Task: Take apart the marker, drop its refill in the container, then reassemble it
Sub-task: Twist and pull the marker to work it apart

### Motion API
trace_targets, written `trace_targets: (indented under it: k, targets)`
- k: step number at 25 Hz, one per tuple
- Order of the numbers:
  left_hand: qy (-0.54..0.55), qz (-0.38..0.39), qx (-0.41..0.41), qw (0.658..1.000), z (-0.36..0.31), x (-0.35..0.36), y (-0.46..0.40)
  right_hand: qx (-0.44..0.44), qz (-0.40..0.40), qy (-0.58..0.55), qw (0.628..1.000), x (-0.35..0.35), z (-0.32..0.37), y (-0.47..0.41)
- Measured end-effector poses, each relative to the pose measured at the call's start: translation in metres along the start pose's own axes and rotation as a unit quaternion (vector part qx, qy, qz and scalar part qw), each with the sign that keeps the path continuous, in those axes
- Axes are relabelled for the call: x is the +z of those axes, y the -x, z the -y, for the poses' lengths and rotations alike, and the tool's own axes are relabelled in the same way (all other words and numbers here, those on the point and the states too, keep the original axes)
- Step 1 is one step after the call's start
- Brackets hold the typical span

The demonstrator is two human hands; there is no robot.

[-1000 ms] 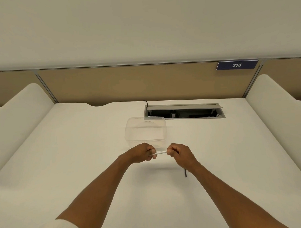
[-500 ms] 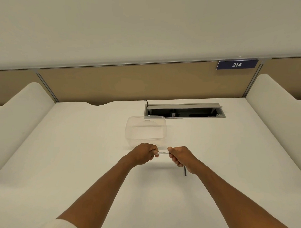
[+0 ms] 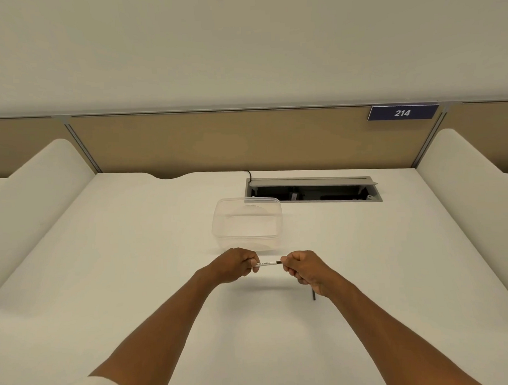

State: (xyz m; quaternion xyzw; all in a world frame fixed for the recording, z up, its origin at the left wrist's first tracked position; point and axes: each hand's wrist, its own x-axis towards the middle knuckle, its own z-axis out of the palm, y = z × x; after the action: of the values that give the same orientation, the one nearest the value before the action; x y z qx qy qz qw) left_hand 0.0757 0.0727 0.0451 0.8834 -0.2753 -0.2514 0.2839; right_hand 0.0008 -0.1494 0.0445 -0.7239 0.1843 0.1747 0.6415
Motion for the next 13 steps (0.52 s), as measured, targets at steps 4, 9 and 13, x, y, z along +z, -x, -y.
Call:
trace_targets:
  k: [4, 9, 13]
  targets:
    - [0.0, 0.0, -0.021, 1.0, 0.015, -0.004, 0.008, -0.029, -0.027, 0.04, 0.998, -0.018, 0.003, 0.0]
    - [0.014, -0.048, -0.046, 0.998, 0.011, 0.012, 0.007, -0.01, -0.081, 0.081, 0.993, -0.006, -0.016, -0.001]
    - [0.061, -0.098, -0.089, 0.989, 0.01, 0.026, 0.01, -0.003, -0.163, 0.199, 0.966, 0.006, -0.032, -0.004]
